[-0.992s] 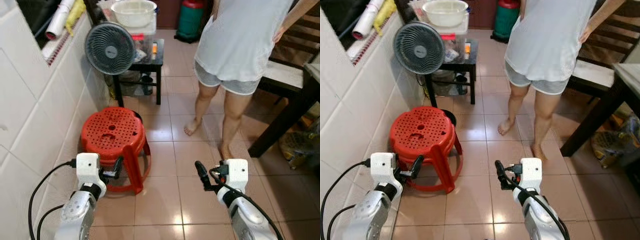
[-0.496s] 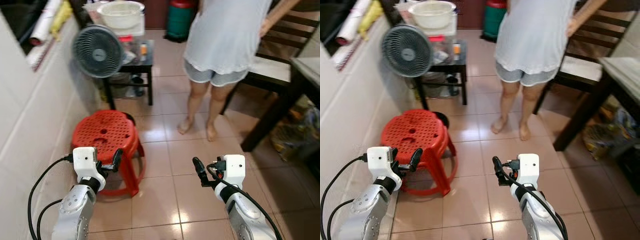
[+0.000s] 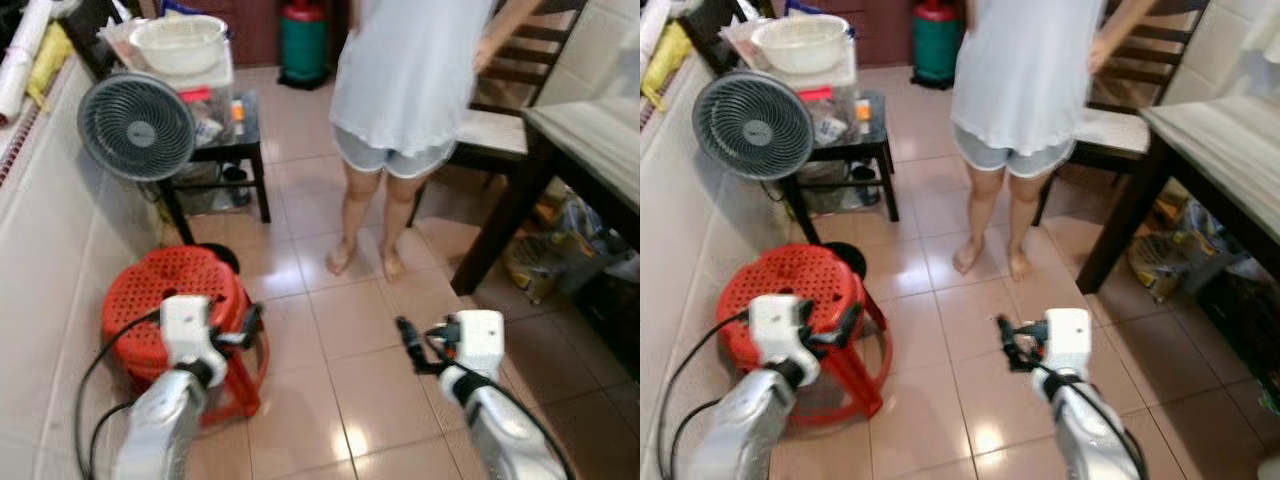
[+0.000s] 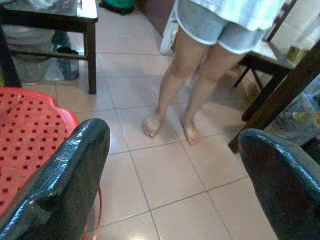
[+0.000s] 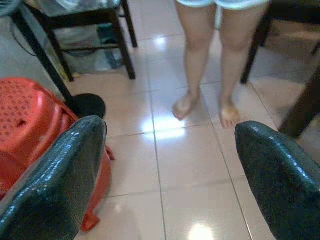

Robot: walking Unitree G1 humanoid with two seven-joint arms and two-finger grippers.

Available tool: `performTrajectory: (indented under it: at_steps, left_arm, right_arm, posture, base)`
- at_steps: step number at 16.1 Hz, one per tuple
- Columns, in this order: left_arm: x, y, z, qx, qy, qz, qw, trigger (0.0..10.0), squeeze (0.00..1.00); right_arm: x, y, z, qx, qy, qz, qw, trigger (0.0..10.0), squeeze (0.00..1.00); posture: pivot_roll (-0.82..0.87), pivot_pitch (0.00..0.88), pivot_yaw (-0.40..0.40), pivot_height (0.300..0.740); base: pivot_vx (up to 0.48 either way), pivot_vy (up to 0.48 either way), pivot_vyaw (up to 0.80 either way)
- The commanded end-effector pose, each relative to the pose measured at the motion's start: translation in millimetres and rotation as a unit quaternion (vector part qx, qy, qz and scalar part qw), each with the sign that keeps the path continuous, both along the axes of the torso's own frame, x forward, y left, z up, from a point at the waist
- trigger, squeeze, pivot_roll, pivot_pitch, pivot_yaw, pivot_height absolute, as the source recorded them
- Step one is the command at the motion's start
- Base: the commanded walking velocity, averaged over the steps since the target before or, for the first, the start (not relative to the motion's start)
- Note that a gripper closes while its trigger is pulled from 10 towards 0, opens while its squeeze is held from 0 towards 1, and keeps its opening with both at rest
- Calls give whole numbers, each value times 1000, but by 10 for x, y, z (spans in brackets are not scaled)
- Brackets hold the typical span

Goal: Setting the table

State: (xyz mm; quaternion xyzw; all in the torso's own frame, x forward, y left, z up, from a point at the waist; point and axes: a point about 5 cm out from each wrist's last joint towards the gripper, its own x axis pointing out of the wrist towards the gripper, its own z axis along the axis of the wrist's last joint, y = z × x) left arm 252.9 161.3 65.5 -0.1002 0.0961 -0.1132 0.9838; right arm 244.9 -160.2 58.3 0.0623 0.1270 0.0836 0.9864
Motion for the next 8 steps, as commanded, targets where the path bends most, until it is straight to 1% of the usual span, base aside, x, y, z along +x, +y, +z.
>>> performTrajectory:
  at_steps: [1, 8]
  left_arm:
    - [-51, 97, -41, 8, 12, 11, 1000, 10000, 0]
    - [-112, 48, -94, 0, 24, -2, 1000, 10000, 0]
  right_arm:
    - [-4, 79, 17, 10, -2, 8, 1000, 10000, 0]
    - [-18, 79, -1, 9, 3, 12, 1000, 10000, 0]
  posture:
    - [-126, 89, 12, 740]
    - [-123, 91, 4, 740]
  base:
    - [292, 0, -788]
    - [263, 0, -788]
